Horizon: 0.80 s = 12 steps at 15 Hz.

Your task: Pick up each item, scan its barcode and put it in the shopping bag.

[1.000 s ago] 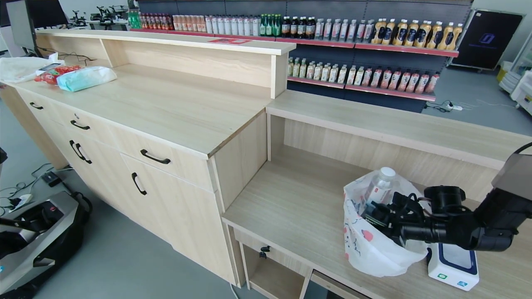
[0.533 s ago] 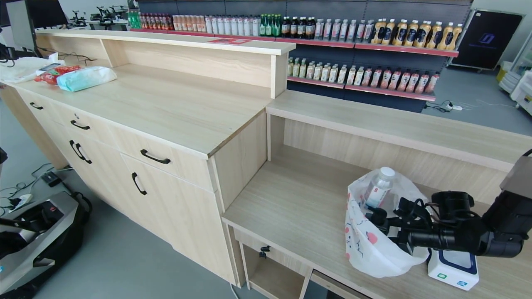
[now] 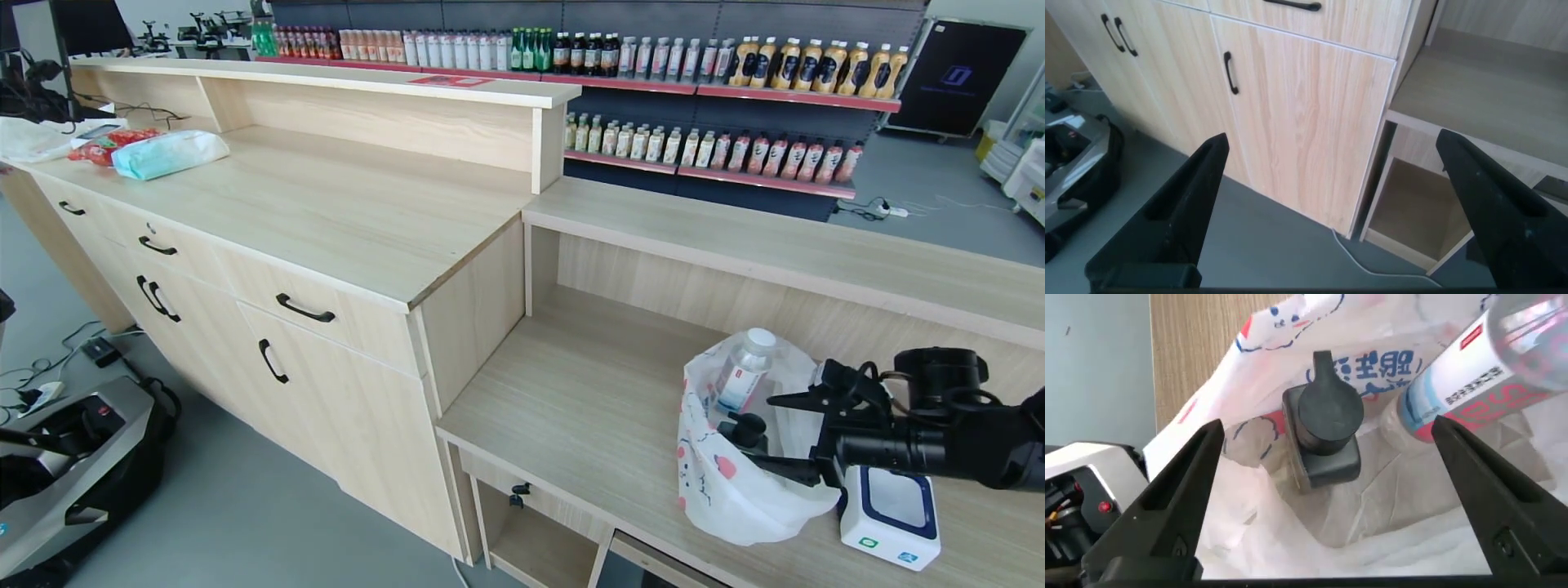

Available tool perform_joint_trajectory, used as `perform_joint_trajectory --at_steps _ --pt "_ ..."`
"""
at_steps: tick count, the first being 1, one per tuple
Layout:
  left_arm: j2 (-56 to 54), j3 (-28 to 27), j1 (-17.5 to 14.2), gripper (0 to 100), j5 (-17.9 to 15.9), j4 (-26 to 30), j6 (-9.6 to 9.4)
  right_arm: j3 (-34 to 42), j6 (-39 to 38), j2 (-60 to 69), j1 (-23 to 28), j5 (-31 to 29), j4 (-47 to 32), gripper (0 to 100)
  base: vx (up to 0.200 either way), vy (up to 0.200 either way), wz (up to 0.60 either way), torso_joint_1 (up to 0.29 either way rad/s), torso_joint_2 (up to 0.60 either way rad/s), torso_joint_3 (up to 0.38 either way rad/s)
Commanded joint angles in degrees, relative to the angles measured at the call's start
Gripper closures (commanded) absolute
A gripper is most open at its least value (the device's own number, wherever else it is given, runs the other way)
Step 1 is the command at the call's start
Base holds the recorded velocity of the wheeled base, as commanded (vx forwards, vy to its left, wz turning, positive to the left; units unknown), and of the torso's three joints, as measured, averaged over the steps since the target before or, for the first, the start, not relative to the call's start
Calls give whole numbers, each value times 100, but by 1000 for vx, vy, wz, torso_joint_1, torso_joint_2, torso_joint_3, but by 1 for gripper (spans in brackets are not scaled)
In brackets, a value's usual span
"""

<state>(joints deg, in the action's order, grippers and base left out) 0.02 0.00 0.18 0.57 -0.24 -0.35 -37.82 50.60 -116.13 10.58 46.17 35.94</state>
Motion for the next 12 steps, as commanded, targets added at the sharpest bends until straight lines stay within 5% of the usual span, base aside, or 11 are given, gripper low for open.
perform_joint_trajectory --at_steps 1,5,10,12 --pt "-2 0 -1 0 4 -2 0 758 -59 1839 357 6 -245 0 0 0 0 0 0 0" --pt "-2 0 -1 0 4 -2 0 881 -68 3659 779 -29 -1845 0 0 0 0 0 0 0" --pt "-2 0 -1 0 4 -2 0 943 -182 4564 858 -20 -2012 0 0 0 0 0 0 0" --pt "-2 0 -1 0 4 -2 0 943 -86 4696 893 -143 -1985 0 0 0 -600 0 0 5"
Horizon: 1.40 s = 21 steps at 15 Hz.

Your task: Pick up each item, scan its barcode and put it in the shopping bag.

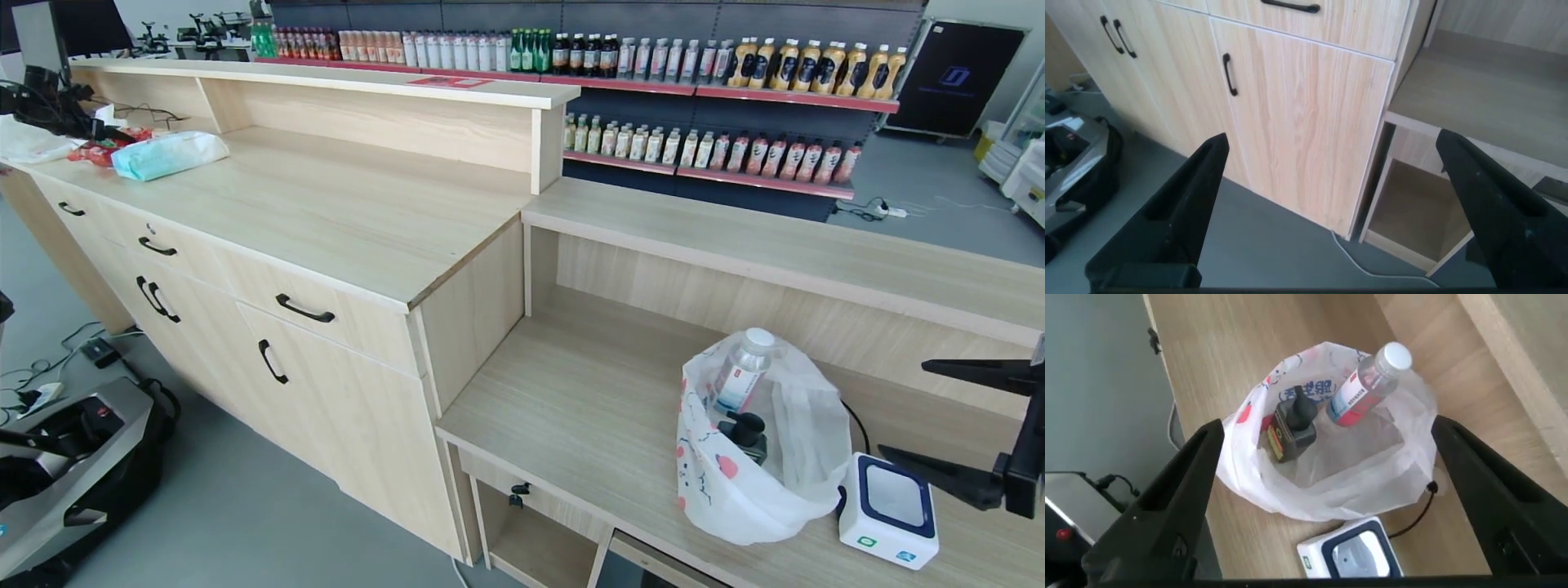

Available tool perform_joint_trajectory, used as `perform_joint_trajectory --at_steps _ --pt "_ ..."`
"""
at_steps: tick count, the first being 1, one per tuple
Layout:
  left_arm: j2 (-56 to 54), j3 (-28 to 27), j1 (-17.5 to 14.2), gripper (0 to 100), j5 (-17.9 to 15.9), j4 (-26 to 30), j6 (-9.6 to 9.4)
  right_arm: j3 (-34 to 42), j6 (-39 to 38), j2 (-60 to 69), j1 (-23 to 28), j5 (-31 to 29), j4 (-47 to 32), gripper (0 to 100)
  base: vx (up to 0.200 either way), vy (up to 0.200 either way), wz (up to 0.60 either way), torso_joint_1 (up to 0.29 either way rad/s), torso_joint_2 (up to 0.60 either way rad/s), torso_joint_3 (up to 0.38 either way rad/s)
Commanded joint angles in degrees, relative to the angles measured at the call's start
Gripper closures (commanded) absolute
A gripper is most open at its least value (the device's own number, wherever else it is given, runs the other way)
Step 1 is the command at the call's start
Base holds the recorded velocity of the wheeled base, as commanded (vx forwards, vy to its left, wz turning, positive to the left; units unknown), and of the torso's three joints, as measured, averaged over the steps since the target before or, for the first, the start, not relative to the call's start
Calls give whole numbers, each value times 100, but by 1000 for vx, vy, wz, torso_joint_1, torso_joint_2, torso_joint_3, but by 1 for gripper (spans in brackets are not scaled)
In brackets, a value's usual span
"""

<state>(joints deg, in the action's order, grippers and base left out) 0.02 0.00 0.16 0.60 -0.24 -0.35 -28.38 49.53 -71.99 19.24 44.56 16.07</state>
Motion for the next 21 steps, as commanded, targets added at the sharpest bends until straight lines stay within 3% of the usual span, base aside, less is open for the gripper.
perform_joint_trajectory --at_steps 1,3,7,12,13,15,18,20,21 --pt "-2 0 2 0 2 -2 0 -124 -22 325 27 -140 72 0 0 0 -600 -2 2 7" --pt "-2 0 2 0 2 -2 0 -440 -576 501 19 -404 257 0 0 0 -600 0 -3 7" --pt "-2 0 2 0 2 -2 0 -792 -1921 756 -131 -1634 265 0 0 0 -600 5 1 2" --pt "-2 0 2 0 2 -2 0 -502 -3186 1152 -350 -3296 -25 0 0 0 -600 1 2 2" --pt "-2 0 2 0 2 -2 0 -159 -3512 1486 -535 -3691 -139 0 0 0 -600 2 -2 7" --pt "-2 0 2 0 2 -2 0 825 -4224 2189 -843 -3796 -42 0 0 0 0 0 0 0" --pt "-2 0 2 0 2 -2 0 2662 -4461 3665 -1089 -3805 257 0 0 0 0 0 0 0" --pt "-2 0 2 0 2 -2 0 2838 -4812 5476 -1229 -4069 -1405 0 0 0 0 0 0 0" --pt "-2 0 2 0 2 -2 0 2776 -4900 6109 -1361 -4166 -1607 0 0 0 0 0 0 0"
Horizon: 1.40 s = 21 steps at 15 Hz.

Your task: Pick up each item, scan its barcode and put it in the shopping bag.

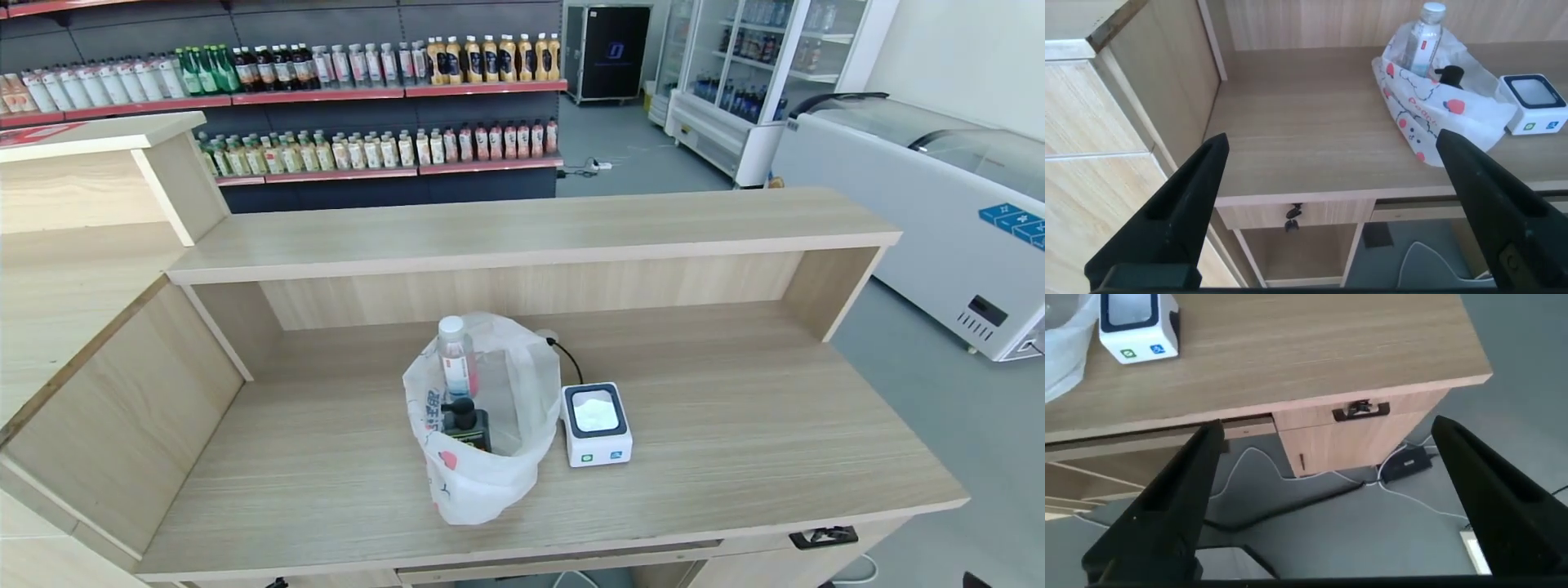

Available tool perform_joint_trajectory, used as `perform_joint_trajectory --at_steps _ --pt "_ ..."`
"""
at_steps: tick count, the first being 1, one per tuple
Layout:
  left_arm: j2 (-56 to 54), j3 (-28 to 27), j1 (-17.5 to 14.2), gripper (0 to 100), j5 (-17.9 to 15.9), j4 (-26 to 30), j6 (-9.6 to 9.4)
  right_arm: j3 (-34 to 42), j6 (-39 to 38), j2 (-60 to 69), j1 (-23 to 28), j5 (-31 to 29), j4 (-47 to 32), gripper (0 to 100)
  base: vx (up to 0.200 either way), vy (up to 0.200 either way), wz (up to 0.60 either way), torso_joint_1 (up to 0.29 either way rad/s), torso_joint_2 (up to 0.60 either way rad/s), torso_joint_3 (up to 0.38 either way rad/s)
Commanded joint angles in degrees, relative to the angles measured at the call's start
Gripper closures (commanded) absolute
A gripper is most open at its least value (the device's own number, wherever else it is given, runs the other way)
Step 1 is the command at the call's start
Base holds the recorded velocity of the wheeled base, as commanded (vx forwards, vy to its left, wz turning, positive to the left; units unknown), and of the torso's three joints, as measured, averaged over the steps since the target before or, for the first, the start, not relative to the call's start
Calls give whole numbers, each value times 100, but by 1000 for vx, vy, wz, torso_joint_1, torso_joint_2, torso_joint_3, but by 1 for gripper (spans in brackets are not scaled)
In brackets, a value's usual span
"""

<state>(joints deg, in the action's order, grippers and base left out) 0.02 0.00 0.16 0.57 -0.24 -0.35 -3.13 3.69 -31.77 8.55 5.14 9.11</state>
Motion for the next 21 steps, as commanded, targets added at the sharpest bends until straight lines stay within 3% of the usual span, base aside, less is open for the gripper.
perform_joint_trajectory --at_steps 1,5,21 --pt "-2 0 2 0 4 -2 0 269 -317 2272 -345 -224 -884 0 0 0 0 0 0 0" --pt "-2 0 2 0 4 -2 0 313 -501 2623 -362 -796 -919 0 0 0 0 0 0 0" --pt "-2 0 2 0 4 -2 0 313 -624 2623 -362 -822 -928 0 0 0 0 0 0 0"
